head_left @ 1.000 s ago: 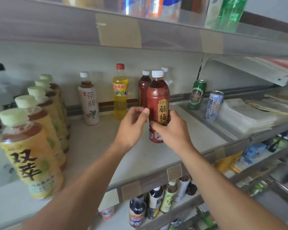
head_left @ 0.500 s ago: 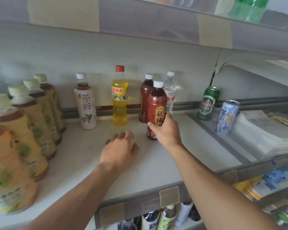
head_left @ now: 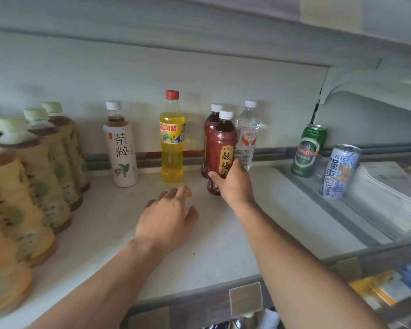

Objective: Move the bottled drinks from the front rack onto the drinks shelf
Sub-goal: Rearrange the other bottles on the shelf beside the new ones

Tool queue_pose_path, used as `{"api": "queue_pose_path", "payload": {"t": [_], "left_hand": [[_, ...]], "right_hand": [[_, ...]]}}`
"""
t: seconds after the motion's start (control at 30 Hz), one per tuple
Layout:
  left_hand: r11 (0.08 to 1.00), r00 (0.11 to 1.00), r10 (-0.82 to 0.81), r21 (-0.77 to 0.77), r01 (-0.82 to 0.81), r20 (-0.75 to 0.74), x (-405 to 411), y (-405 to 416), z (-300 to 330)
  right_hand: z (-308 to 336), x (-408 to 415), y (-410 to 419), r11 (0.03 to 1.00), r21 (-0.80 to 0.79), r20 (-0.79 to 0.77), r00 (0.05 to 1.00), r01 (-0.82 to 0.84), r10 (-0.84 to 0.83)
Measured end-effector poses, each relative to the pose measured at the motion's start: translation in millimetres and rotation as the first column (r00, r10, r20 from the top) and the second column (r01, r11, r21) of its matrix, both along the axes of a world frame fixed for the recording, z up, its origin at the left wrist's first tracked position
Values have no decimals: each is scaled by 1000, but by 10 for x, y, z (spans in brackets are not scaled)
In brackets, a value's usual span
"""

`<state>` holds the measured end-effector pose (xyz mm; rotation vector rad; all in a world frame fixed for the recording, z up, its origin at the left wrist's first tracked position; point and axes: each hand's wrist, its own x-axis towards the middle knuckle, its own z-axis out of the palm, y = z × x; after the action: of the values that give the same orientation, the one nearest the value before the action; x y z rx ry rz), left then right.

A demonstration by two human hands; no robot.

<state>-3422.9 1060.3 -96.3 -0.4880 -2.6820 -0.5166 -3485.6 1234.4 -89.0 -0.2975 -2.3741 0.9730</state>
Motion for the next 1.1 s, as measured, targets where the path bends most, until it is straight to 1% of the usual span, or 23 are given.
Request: {"api": "queue_pose_path", "payload": {"t": [0.27, 0.67, 0.73, 0.87, 1.0, 1.1], "left_hand": [[1000, 999, -26, -6, 26, 26, 21, -14, -2], [1000, 999, -26, 6, 26, 43, 17, -51, -24], [1000, 998, -26, -4, 26, 54, 18, -62, -24], [999, 997, -31, -13, 32, 72, 32, -78, -17], [998, 995, -49, -34, 52, 88, 48, -85, -28], [996, 993, -59, -54, 65, 104, 69, -79, -35]], "right_hand": [[10, -97, 9, 1000, 24, 20, 1000, -13, 12], [-31, -125, 10, 999, -25, 18, 999, -48, 48], [-11, -123, 2, 998, -33, 44, 998, -49, 51], [-51, -67, 38, 999, 1, 191, 981, -38, 37], [-152, 137, 45, 998, 60, 196, 981, -12, 0], [-118, 370, -6, 991, 122, 235, 972, -46, 16]]}}
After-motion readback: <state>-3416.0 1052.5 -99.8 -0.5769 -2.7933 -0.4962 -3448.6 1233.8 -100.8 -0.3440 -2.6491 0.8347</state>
